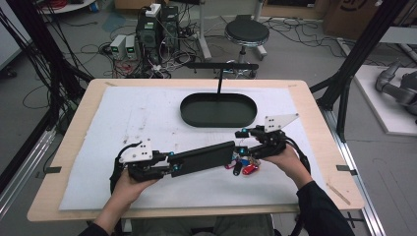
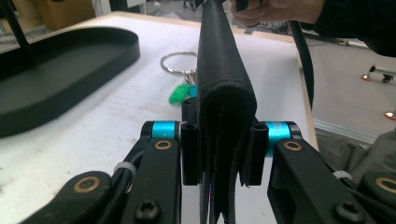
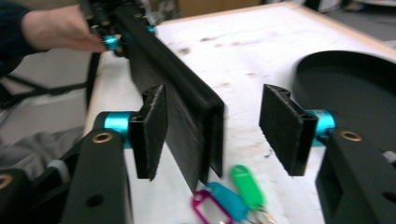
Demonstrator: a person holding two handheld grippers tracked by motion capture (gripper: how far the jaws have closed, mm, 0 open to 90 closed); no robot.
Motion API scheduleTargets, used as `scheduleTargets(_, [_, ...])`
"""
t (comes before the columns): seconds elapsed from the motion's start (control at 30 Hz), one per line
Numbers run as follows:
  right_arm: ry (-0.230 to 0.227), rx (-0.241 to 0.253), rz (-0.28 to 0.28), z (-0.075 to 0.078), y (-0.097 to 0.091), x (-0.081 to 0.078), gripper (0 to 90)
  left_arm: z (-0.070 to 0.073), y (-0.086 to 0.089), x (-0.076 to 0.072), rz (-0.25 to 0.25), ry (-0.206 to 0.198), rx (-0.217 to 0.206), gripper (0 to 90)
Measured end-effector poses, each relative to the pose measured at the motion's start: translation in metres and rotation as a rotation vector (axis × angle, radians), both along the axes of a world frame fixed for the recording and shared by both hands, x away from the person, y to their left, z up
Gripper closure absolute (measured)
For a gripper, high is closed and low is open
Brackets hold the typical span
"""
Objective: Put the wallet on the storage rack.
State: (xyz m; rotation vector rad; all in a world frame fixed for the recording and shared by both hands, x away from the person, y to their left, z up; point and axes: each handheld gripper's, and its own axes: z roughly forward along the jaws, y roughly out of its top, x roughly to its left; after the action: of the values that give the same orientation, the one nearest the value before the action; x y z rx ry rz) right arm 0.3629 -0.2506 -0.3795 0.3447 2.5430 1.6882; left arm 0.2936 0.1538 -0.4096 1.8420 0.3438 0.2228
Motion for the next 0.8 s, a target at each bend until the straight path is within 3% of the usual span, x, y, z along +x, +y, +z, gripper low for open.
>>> scheduleTargets(0.13, [-0.014,0.015,-0.091,0.004,-0.019,0.003,41.3,0.007,-0.001,0.004,0.005,-0.025,-0.018,74.2])
scheduleTargets(0.17, [-0.026,0.017,-0.157,0.005,-0.028,0.003,39.8,0.008,-0.001,0.005,0.005,-0.031,-0.023,74.2])
scheduleTargets(0.2, [-0.026,0.017,-0.157,0.005,-0.028,0.003,39.8,0.01,-0.002,0.006,0.005,-0.04,-0.027,74.2])
scheduleTargets(0.33, [-0.057,0.005,-0.305,0.002,-0.049,0.001,38.4,0.017,-0.005,0.009,0.001,-0.064,-0.033,74.2])
scheduleTargets(0.43, [-0.048,-0.006,-0.388,-0.003,-0.068,0.0,38.0,0.022,-0.008,0.012,0.005,-0.078,-0.037,74.2])
scheduleTargets(0.63, [-0.038,0.013,-0.517,-0.01,-0.102,-0.001,37.3,0.029,-0.016,0.021,0.004,-0.104,-0.049,74.2])
scheduleTargets(0.8, [-0.04,0.02,-0.594,-0.013,-0.115,-0.001,36.8,0.034,-0.024,0.029,0.007,-0.121,-0.039,74.2])
